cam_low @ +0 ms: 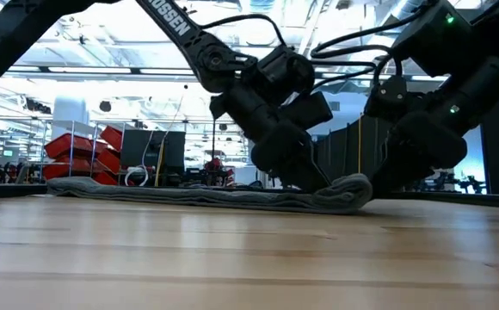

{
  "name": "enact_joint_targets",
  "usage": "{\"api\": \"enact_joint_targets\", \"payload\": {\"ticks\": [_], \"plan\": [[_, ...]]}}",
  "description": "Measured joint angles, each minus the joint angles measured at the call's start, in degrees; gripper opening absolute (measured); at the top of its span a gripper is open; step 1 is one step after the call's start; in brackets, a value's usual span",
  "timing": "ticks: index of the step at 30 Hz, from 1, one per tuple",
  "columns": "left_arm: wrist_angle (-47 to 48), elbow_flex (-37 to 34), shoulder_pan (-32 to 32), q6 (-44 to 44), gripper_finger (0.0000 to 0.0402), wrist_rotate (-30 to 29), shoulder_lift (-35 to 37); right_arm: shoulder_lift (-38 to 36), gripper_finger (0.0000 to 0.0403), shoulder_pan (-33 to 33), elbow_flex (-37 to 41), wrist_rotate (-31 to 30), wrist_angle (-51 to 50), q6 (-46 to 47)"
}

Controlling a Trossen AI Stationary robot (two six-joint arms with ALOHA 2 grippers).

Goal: Roll towel
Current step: Roll the gray towel

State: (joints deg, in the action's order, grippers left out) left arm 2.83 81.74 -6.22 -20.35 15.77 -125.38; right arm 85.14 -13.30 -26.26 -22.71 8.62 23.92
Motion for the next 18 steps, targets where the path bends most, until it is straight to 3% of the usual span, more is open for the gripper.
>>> {"api": "enact_joint_targets", "payload": {"ticks": [18], "plan": [[26.66, 13.83, 0.00, -3.86, 0.0195, -4.89, 0.20, -0.04, 0.0189, 0.71, 0.00, 0.19, 2.44, -1.22]]}}
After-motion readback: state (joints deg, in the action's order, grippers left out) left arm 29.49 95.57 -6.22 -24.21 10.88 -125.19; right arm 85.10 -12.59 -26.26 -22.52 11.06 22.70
